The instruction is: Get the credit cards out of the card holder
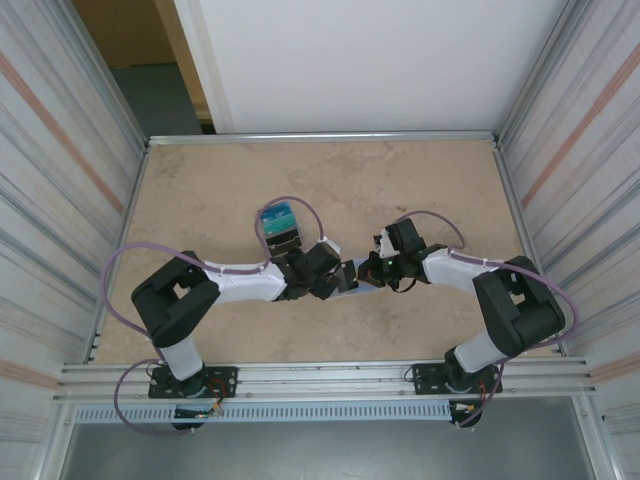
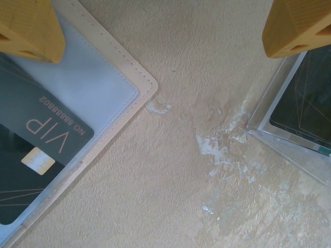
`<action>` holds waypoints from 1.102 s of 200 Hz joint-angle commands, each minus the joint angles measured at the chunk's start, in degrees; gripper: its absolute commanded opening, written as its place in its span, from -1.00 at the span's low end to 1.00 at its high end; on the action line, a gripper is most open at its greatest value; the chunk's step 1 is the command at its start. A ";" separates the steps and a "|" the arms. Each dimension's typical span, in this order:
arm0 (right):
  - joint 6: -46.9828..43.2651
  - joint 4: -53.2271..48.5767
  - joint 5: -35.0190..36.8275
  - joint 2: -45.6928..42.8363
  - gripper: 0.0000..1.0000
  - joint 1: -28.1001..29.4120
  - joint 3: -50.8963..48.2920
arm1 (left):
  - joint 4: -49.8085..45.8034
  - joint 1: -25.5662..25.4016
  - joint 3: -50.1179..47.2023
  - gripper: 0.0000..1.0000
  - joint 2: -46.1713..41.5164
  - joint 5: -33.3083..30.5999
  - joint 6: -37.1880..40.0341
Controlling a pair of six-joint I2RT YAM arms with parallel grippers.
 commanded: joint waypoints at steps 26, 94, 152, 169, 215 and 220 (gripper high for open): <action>0.68 6.62 -5.52 -1.52 -0.90 -1.04 -1.41 | -6.87 -1.03 1.65 0.98 3.33 -3.74 2.62; 3.61 17.97 -11.55 2.73 -0.69 -2.35 -4.03 | -6.28 -1.29 1.61 0.97 3.90 -2.55 2.29; 4.21 21.48 -13.03 7.00 -0.67 -1.93 -2.55 | -6.17 -1.29 1.80 0.97 3.86 -2.47 2.54; 4.16 20.93 -12.32 7.16 -0.84 -1.85 -2.35 | -6.06 -1.29 1.63 0.97 3.71 -2.60 2.45; -0.60 10.22 -4.13 1.91 -1.00 -1.85 -1.60 | -3.17 -0.26 -1.47 0.97 1.50 -1.42 2.63; -1.17 8.62 -3.02 0.95 -1.00 -1.84 -1.50 | -2.72 0.06 -1.96 0.98 1.09 -1.32 2.85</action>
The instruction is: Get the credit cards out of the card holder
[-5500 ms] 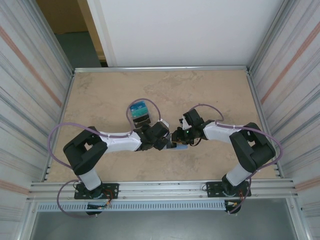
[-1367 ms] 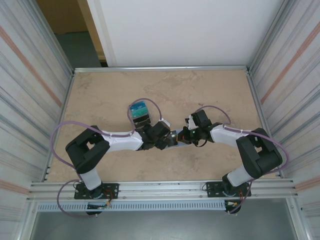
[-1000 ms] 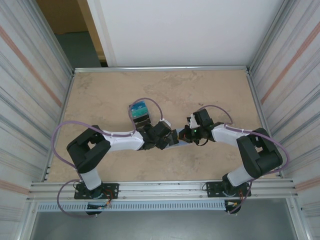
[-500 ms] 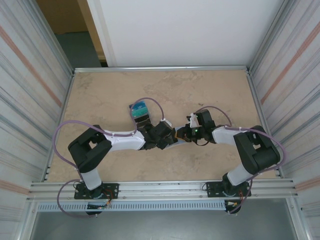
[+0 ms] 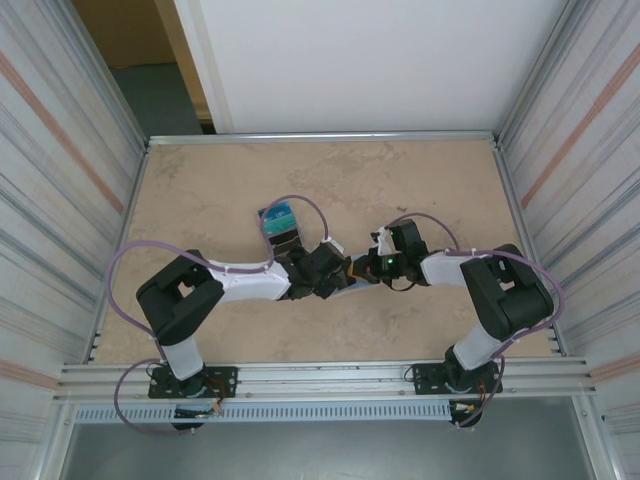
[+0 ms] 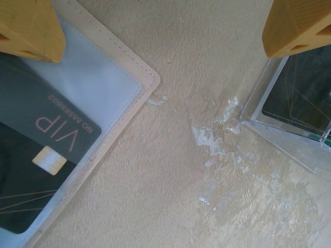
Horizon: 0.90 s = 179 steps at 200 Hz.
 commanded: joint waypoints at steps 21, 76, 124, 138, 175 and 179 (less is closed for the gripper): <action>-5.81 -13.25 9.37 -7.59 -1.00 0.28 2.21 | -1.03 1.31 -4.77 0.97 -1.66 1.15 2.56; -8.60 -21.64 14.22 -16.27 -1.00 0.49 3.11 | -0.90 1.68 -5.02 0.97 -5.68 2.10 4.21; -14.20 -27.04 18.29 -25.32 -1.00 2.68 3.94 | -2.19 1.66 -4.77 0.97 -15.25 0.74 2.59; -16.62 -27.54 18.58 -27.33 -1.00 3.89 4.10 | -2.61 1.71 -4.82 0.97 -18.52 0.53 3.03; -22.59 -27.92 20.82 -30.21 -1.00 8.90 6.04 | 0.41 3.98 -7.27 0.95 -28.15 4.71 5.62; -23.23 -27.91 20.89 -30.15 -1.00 9.38 6.32 | 0.96 4.52 -7.69 0.94 -29.26 6.19 6.02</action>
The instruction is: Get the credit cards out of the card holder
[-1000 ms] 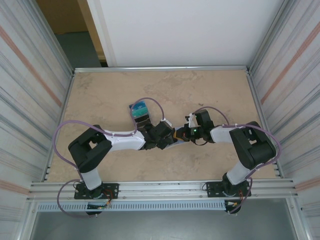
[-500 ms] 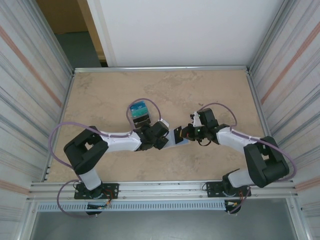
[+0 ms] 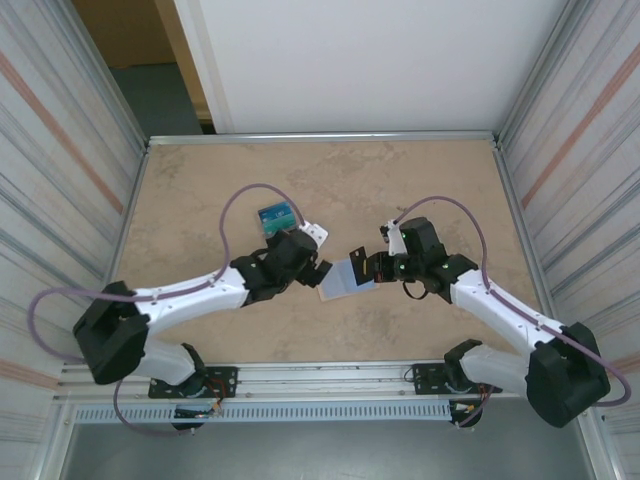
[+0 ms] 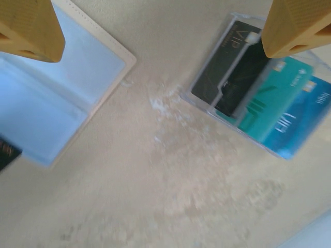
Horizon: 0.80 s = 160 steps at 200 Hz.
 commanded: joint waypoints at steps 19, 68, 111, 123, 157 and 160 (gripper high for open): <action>-9.69 -1.63 2.79 -1.07 -1.00 4.48 4.68 | 4.29 6.15 -4.62 0.93 -11.72 13.16 4.62; -17.59 -3.49 1.45 3.25 -1.00 7.20 11.03 | 2.88 17.73 -4.74 0.89 -20.17 35.63 16.31; -23.19 -6.30 -1.28 6.84 -1.00 8.16 16.49 | -6.64 20.90 1.23 0.86 -17.70 46.70 29.28; -24.83 -7.65 -2.19 7.82 -1.00 8.37 17.73 | -9.40 20.89 3.34 0.83 -16.06 48.35 32.53; -29.61 -11.61 -4.68 10.01 -1.00 8.67 21.25 | -17.75 20.99 9.89 0.70 -11.18 54.45 40.71; -29.96 -11.74 -4.94 10.08 -1.00 8.60 21.42 | -18.51 21.02 10.38 0.70 -10.79 54.77 41.36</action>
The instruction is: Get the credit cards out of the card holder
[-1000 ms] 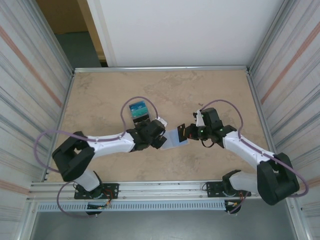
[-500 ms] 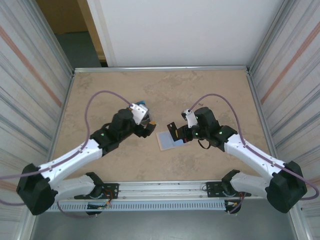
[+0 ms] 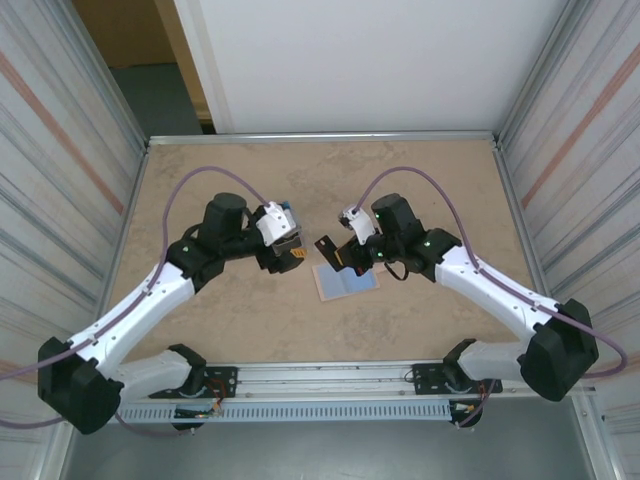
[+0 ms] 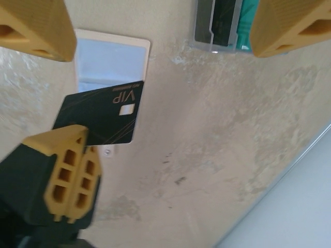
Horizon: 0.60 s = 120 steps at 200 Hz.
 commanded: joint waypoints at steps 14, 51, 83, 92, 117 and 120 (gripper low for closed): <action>-7.25 -5.67 -4.40 1.72 -1.00 0.48 4.14 | -11.29 0.67 7.01 0.58 4.45 9.44 12.73; -9.67 -9.13 -6.77 3.39 -1.00 0.58 7.09 | -16.91 0.83 10.86 0.57 9.48 11.66 17.98; -10.49 -10.08 -7.48 4.67 -1.00 0.66 7.93 | -18.40 0.84 13.07 0.35 12.70 15.34 19.72; -10.80 -10.21 -7.92 5.31 -1.00 0.68 8.42 | -18.58 0.76 13.86 0.08 13.72 16.65 19.65; -11.76 -10.86 -8.51 7.50 -1.00 0.76 10.42 | -18.51 0.33 15.65 -0.13 16.90 19.13 19.75; -11.85 -10.83 -8.46 7.75 -1.00 0.82 10.74 | -18.57 0.12 15.80 -0.14 17.36 19.20 19.78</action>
